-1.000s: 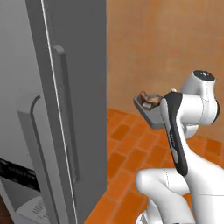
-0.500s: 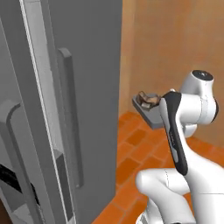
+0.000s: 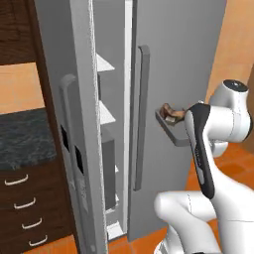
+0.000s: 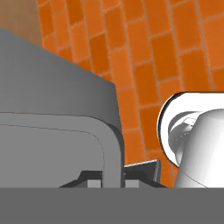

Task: Take the meat container that has the steak and place it on the second highest rack of the freezer. Then take the vegetable container that has the tomato and mushroom and place it on the highest rack of the freezer.

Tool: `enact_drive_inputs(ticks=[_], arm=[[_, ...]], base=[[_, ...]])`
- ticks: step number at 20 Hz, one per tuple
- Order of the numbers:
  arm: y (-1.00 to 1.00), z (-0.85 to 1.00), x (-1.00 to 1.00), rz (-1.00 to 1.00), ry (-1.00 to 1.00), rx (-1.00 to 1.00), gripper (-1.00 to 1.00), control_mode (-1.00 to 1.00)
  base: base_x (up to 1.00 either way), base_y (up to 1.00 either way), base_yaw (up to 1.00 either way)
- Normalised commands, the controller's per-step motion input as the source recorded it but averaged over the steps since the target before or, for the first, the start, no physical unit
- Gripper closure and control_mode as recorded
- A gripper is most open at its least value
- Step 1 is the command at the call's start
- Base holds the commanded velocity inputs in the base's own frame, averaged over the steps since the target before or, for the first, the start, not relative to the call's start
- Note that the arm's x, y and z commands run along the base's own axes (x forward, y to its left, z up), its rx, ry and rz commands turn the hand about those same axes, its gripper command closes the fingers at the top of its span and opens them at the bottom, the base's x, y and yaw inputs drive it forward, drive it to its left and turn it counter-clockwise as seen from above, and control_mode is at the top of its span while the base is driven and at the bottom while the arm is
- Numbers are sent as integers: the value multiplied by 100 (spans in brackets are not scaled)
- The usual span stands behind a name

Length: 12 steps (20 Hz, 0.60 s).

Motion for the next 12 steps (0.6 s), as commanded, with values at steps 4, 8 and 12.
enact_drive_inputs(ticks=[4,8,12], arm=[[0,0,0,0,0,0,100,100],[0,0,0,0,0,0,100,100],[0,0,0,0,0,0,100,100]], base=[[23,-7,77],[29,-11,64],[47,-28,37]])
